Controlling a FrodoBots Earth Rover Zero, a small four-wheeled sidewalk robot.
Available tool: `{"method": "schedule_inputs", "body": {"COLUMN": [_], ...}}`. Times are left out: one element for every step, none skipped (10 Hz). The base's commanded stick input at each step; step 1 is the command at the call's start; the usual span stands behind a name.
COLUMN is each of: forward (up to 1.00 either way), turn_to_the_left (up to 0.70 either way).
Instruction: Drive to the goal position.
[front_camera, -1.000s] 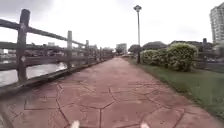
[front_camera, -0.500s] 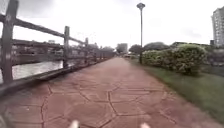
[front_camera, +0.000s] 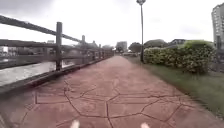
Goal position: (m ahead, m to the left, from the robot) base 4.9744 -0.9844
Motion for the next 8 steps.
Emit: {"method": "schedule_inputs", "body": {"forward": [0.7,0.7,0.7,0.7,0.7,0.7,0.7,0.7], "turn_to_the_left": [0.0,0.0,0.0,0.0,0.0,0.0,0.0,0.0]}}
